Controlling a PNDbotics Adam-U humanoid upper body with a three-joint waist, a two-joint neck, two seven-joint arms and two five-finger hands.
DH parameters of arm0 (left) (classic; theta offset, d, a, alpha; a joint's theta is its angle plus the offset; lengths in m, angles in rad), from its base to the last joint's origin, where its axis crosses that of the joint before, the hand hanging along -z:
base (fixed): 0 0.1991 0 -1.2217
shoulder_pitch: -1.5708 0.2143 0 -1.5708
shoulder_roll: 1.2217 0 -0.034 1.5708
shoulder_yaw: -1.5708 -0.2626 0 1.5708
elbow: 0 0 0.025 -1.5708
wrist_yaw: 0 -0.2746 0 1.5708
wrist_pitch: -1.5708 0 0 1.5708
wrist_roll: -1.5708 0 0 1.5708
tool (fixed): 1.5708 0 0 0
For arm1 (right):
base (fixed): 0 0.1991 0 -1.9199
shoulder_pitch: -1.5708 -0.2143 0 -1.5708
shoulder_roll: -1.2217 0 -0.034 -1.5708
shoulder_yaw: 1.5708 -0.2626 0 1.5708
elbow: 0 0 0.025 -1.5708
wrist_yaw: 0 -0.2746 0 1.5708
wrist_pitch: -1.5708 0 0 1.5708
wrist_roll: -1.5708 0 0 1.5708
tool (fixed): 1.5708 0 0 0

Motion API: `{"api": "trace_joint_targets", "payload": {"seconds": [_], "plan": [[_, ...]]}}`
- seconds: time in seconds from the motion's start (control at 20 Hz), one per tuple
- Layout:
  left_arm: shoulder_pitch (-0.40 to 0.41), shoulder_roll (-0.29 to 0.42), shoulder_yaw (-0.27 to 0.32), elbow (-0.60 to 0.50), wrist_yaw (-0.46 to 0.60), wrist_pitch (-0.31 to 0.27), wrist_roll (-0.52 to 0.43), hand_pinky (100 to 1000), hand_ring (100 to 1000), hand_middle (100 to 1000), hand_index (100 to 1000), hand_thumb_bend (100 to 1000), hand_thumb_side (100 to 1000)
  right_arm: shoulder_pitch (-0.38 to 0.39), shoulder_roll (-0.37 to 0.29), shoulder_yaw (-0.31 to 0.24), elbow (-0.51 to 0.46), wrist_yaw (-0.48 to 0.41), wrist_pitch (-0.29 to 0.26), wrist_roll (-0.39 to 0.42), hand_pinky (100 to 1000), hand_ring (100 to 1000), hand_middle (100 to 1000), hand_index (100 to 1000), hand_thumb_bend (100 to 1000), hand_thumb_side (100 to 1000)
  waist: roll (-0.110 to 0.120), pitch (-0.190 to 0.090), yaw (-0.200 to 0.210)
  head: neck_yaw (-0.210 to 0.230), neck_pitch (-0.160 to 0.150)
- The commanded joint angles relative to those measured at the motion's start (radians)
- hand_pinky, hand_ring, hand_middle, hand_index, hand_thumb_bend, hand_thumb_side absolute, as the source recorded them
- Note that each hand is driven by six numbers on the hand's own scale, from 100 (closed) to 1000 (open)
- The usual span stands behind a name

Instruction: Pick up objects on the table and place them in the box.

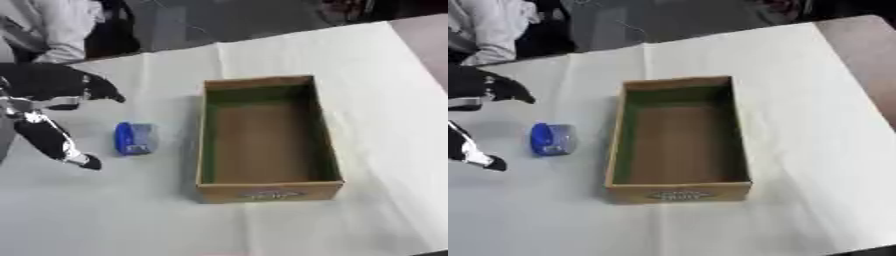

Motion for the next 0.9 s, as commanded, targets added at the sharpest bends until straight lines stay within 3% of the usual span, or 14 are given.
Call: {"api": "trace_joint_targets", "payload": {"seconds": [0.05, 0.45, 0.9], "plan": [[-0.031, 0.041, 0.005, 0.037, 0.009, -0.031, -0.009, 805, 863, 921, 960, 722, 526, -0.017, -0.036, -0.003, -0.015, -0.01, -0.164, 0.17, 184, 337, 332, 456, 100, 693, -0.002, -0.013, -0.002, 0.01, -0.019], [-0.115, 0.02, -0.013, 0.149, -0.005, -0.101, 0.062, 767, 826, 853, 940, 714, 510, -0.03, -0.039, 0.004, -0.015, -0.023, -0.164, 0.181, 183, 338, 332, 457, 100, 697, 0.002, -0.008, -0.016, 0.018, -0.037], [-0.199, -0.015, -0.042, 0.252, -0.022, -0.15, 0.03, 760, 815, 834, 930, 684, 524, -0.057, -0.049, 0.011, -0.015, -0.034, -0.164, 0.18, 185, 339, 333, 459, 100, 707, 0.016, -0.005, -0.041, 0.044, -0.061]]}}
